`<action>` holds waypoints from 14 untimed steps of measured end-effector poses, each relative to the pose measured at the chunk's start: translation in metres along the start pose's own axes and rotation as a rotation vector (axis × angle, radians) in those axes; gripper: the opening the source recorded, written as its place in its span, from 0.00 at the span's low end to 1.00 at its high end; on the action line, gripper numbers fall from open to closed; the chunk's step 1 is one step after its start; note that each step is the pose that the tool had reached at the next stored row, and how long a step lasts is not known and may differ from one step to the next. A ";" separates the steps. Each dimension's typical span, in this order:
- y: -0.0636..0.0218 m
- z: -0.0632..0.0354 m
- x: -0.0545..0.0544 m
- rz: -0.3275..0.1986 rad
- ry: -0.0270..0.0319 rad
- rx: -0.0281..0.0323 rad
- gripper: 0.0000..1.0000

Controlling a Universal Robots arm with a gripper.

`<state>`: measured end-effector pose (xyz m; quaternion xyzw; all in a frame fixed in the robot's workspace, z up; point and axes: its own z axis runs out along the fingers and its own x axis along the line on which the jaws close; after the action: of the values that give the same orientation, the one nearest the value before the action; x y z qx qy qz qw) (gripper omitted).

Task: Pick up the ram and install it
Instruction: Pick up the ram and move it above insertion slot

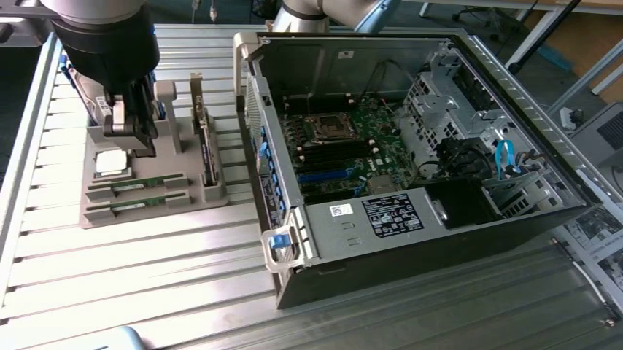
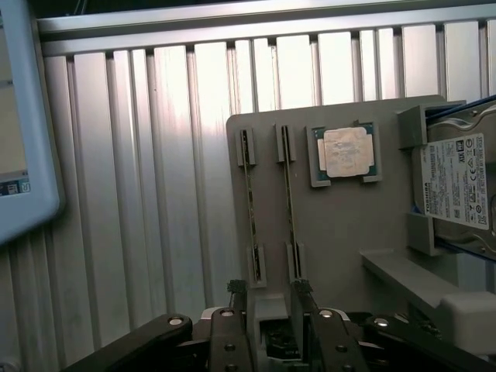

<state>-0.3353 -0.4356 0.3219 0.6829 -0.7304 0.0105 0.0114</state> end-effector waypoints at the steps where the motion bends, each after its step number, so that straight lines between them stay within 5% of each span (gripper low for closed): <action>1: 0.0000 0.0003 0.000 0.000 0.0000 0.0000 0.36; 14: 0.0000 0.0045 0.000 -0.001 0.0000 0.0000 0.36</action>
<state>-0.3353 -0.4356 0.3174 0.6831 -0.7302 0.0105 0.0114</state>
